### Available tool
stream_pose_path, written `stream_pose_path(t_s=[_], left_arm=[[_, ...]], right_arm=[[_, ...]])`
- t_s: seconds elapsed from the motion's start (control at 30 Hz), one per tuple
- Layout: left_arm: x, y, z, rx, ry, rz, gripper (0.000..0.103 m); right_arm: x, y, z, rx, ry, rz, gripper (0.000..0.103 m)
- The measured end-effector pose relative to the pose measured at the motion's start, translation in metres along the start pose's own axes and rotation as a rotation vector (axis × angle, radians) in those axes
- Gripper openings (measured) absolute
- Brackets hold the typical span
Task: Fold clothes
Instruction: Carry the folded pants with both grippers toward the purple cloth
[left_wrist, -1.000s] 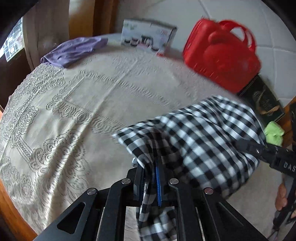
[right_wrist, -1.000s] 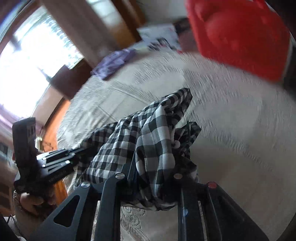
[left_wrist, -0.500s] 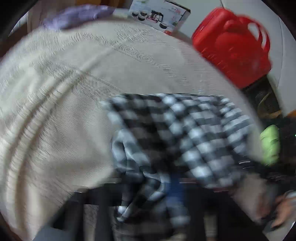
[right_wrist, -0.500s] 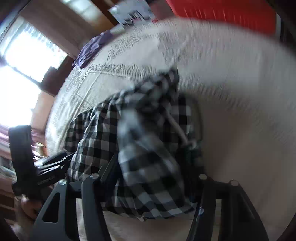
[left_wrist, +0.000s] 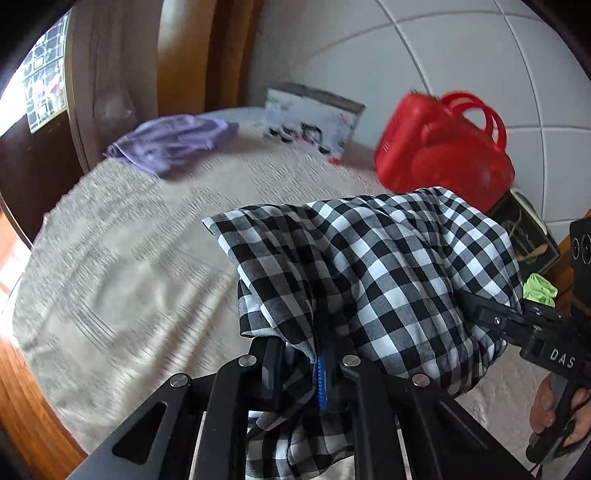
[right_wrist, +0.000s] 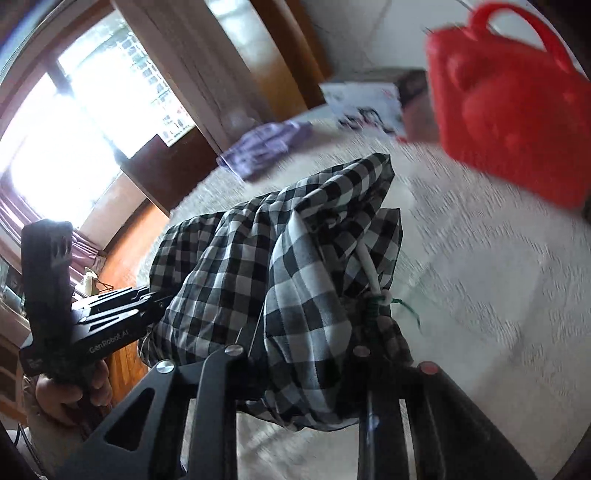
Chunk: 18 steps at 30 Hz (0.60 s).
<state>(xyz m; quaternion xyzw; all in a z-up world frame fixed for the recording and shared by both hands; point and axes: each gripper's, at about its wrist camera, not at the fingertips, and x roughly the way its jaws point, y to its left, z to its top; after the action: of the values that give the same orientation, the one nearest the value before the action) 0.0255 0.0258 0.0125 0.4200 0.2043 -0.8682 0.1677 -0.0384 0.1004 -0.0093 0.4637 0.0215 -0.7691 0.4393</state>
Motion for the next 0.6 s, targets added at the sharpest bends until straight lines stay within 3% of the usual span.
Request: stream_pose_path(t_s=[0.3, 0.6], left_arm=[[-0.004, 0.106, 0.040, 0.038, 0.013, -0.038, 0.013], [-0.003, 0.175, 0.052, 0.000, 0.020, 0.017, 0.013]], right_arm=[[0.057, 0.075, 0.036, 0.024, -0.028, -0.031, 0.022], [0.108, 0.119, 0.054, 0.014, -0.011, 0.007, 0.022]])
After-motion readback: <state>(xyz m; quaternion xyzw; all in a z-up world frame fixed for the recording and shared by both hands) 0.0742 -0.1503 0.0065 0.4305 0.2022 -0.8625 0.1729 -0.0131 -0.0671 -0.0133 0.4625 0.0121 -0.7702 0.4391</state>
